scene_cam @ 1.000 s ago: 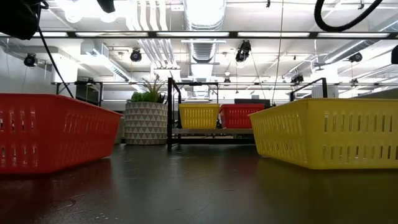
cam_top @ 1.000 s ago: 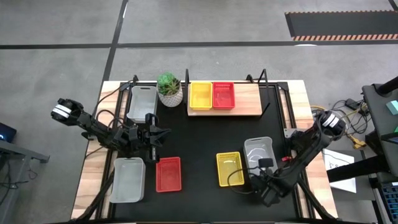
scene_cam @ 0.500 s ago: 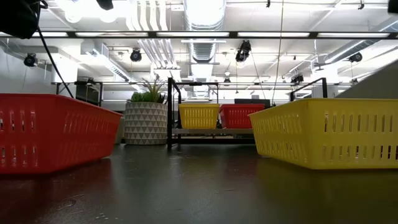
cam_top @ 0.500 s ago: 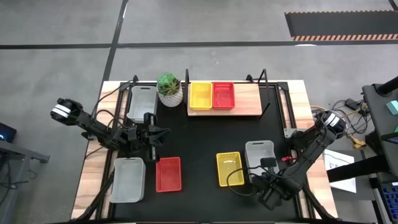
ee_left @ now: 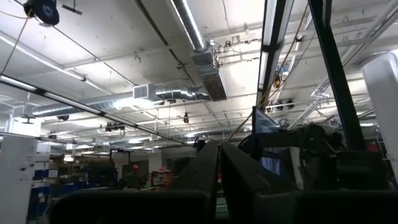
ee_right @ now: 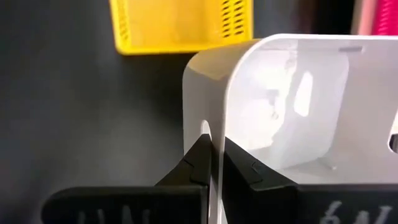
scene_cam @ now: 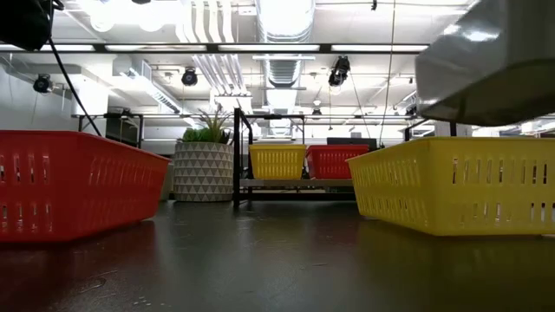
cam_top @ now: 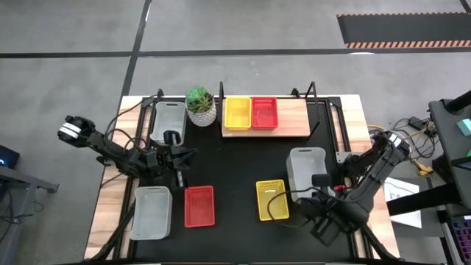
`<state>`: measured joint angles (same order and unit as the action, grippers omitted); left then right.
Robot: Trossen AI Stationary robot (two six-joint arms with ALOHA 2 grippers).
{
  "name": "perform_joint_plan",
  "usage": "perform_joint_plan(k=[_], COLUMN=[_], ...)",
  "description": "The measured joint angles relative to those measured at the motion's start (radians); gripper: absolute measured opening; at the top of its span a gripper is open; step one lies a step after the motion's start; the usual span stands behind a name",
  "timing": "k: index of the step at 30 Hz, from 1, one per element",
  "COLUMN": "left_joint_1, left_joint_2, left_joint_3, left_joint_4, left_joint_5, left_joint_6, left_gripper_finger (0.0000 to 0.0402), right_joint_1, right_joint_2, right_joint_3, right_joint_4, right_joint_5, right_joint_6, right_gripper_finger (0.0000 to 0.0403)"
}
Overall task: Stack baskets on shelf by color
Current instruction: Put the bottom right gray bin on the shelf
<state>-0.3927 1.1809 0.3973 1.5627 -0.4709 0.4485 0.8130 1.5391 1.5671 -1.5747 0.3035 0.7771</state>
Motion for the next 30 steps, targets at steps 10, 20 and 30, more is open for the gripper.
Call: perform_joint_plan(k=[10, 20, 30], left_joint_1=[0.000, 0.000, 0.000], left_joint_2=[0.000, -0.002, -0.007], left_joint_3=[0.000, -0.010, -0.025], left_joint_4=[0.000, -0.001, -0.001], left_joint_5=[-0.004, -0.006, -0.006], left_joint_6=[0.041, 0.062, 0.063], left_gripper_finger=[0.0002, 0.0002, 0.0002], right_joint_1=[-0.192, -0.529, -0.912], right_joint_2=[0.000, -0.027, -0.129], right_joint_3=[0.062, 0.084, 0.042], right_joint_4=[0.001, 0.056, 0.150], right_joint_5=[0.072, 0.157, 0.058], right_joint_6=[-0.247, -0.660, -0.935], right_gripper_finger=[0.0009, 0.0009, 0.0008])
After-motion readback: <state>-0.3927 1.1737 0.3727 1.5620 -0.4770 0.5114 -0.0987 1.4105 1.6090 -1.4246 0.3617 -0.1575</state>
